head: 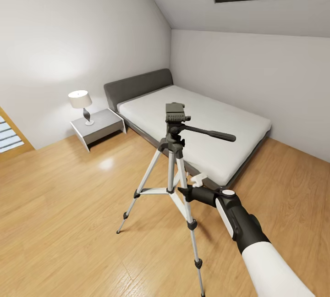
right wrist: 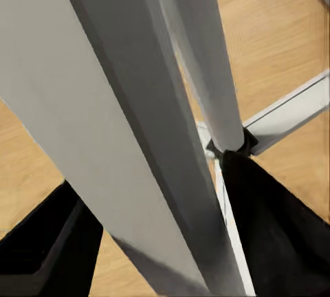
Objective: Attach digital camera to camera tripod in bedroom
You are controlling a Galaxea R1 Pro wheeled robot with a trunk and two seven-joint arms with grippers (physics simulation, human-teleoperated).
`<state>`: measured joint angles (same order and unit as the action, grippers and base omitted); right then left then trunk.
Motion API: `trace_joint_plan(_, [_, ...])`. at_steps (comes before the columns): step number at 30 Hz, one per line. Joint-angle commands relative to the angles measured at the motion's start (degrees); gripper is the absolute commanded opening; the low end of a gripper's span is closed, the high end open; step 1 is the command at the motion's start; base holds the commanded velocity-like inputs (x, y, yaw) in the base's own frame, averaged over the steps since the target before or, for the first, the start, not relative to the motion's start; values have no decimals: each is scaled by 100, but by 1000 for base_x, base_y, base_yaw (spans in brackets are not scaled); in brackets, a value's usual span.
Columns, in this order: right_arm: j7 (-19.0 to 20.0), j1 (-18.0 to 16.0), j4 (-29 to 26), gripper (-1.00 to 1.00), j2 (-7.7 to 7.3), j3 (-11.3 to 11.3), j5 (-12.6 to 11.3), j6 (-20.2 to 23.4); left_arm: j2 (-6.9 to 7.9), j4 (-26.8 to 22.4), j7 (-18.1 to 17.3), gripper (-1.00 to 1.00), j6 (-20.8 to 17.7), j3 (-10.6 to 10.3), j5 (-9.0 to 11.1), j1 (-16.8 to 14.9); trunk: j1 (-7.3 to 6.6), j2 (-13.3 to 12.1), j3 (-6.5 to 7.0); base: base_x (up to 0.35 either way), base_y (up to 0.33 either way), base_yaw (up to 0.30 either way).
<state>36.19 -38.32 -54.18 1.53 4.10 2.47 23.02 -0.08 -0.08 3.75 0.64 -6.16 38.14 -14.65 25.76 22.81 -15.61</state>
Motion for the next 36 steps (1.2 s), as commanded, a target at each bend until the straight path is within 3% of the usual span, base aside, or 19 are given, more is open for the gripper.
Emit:
trace_joint_plan(1, [18, -3, -7, -100, 3, -7, 5, 38, -1, 0, 12, -100, 7, -49, 37, -3, 3, 11, -10, 0, 0, 0])
trace_joint_plan(23, [-111, 0, 63, -100, -12, -6, -5, 18, 63, -126, 19, -100, 8, -54, -18, -3, 3, 11, -10, 0, 0, 0])
trace_joint_plan(26, [-148, 0, 75, -100, -13, -6, -8, 18, 253, -658, 30, -100, -65, -52, -28, -9, 3, 11, -10, 0, 0, 0])
trace_joint_plan(29, [-158, 0, 86, -100, -16, -6, -9, 18, 488, -1494, 30, -100, -305, -55, -53, -11, 3, 11, -10, 0, 0, 0])
trace_joint_plan(33, [-163, 0, 95, -100, -27, -6, -15, 18, 964, -2842, 36, -100, -1428, -42, -78, -12, 3, 11, -10, 0, 0, 0])
trace_joint_plan(34, [-164, 0, 97, -100, -35, -6, -16, 17, 1137, -3354, 37, -100, -1871, -36, -80, -12, 3, 11, -10, 0, 0, 0])
trace_joint_plan(35, [-165, 0, 99, -100, -42, -6, -17, 14, 1449, -4412, 41, -100, -2647, -21, -75, -14, 3, 11, -10, 0, 0, 0])
trace_joint_plan(36, [-165, 0, 99, -100, -43, -6, -18, 13, 1516, -4663, 47, -100, -2814, -19, -74, -19, 3, 11, -10, 0, 0, 0])
